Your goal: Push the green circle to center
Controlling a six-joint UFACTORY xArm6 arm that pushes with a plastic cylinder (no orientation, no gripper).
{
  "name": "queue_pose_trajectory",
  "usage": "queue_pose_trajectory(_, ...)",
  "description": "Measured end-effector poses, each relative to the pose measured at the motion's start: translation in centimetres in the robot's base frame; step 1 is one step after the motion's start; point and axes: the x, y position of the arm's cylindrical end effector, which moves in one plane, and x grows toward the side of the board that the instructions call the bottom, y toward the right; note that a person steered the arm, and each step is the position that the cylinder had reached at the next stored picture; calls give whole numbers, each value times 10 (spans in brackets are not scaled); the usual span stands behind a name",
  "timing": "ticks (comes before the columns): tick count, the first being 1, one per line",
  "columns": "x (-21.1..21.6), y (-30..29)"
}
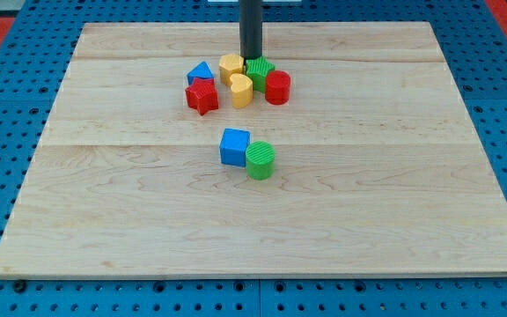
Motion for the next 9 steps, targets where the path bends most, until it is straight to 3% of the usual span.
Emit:
queue_pose_trajectory(2, -19, 2)
queue_pose_trajectory(4, -32, 84)
queue_pose_trajectory(5, -12, 132)
queue_pose_trajectory(8, 157, 127)
queue_pose_trajectory(9, 193, 85)
